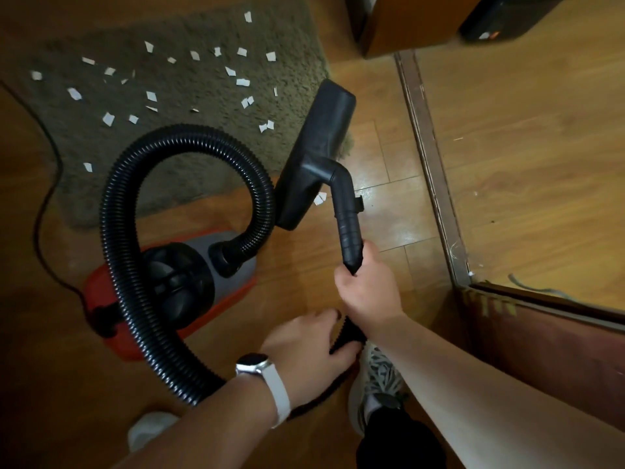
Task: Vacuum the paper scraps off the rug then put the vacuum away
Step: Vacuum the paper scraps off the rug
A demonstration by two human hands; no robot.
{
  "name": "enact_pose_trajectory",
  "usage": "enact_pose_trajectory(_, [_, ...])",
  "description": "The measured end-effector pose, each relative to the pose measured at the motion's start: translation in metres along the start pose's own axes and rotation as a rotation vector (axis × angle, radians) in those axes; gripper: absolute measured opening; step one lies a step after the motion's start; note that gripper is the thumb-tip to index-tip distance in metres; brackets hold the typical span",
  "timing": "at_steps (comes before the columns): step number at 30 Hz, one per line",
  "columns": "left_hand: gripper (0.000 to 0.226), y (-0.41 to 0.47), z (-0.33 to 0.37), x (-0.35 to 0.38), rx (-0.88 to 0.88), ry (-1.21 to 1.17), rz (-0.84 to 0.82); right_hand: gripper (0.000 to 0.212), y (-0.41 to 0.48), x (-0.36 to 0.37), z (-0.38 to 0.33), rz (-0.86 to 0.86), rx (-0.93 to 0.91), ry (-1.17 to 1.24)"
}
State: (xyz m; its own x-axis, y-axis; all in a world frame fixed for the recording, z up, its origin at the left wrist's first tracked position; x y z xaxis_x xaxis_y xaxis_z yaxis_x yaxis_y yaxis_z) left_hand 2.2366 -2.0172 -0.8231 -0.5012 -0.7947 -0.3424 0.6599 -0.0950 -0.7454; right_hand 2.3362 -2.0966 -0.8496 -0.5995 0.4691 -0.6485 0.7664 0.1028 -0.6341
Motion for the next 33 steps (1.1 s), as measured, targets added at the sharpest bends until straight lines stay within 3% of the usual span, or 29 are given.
enact_pose_trajectory(2, [0.044,-0.017,-0.005,-0.028,0.016,0.071,0.087,0.019,0.0,-0.006,-0.005,-0.032,-0.032,-0.004])
enact_pose_trajectory(7, [0.041,-0.091,-0.019,-0.132,0.253,0.144,0.568,0.032,-0.003,-0.028,-0.03,-0.078,-0.12,-0.003])
enact_pose_trajectory(9, [0.031,-0.12,-0.045,-0.168,0.249,0.138,0.706,0.032,-0.004,-0.036,-0.046,-0.073,-0.165,-0.036])
enact_pose_trajectory(11, [0.024,-0.14,-0.088,-0.192,0.134,0.152,0.773,0.028,-0.006,-0.043,-0.07,-0.039,-0.242,-0.102])
enact_pose_trajectory(15, [0.018,-0.154,-0.197,-0.188,-0.222,0.105,0.681,0.021,-0.014,-0.037,-0.118,-0.031,-0.372,-0.18])
enact_pose_trajectory(20, [0.037,-0.147,-0.287,-0.165,-0.442,0.02,0.506,0.023,-0.022,0.006,-0.159,-0.133,-0.451,-0.245])
enact_pose_trajectory(25, [0.015,-0.145,-0.314,-0.164,-0.389,-0.163,0.516,0.027,-0.033,0.049,-0.182,-0.203,-0.51,-0.308])
enact_pose_trajectory(30, [0.044,-0.146,-0.345,-0.144,-0.437,-0.177,0.488,0.033,-0.037,0.068,-0.186,-0.235,-0.505,-0.378])
enact_pose_trajectory(33, [0.053,-0.139,-0.357,-0.13,-0.468,-0.165,0.425,0.023,-0.035,0.079,-0.184,-0.251,-0.515,-0.472])
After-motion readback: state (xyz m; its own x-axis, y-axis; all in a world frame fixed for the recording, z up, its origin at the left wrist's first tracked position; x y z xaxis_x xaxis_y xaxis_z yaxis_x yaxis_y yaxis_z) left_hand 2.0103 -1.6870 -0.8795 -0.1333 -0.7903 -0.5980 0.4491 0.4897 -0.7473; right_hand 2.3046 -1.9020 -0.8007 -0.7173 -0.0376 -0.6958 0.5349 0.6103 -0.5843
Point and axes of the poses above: each hand's wrist, its own y-axis towards the middle knuckle, its own x-axis out of the palm, z = x × y, the point moved 10 cm from there along y, towards the middle knuckle, and after that the axes turned 7 degrees about -y, right-handed, at the moved point
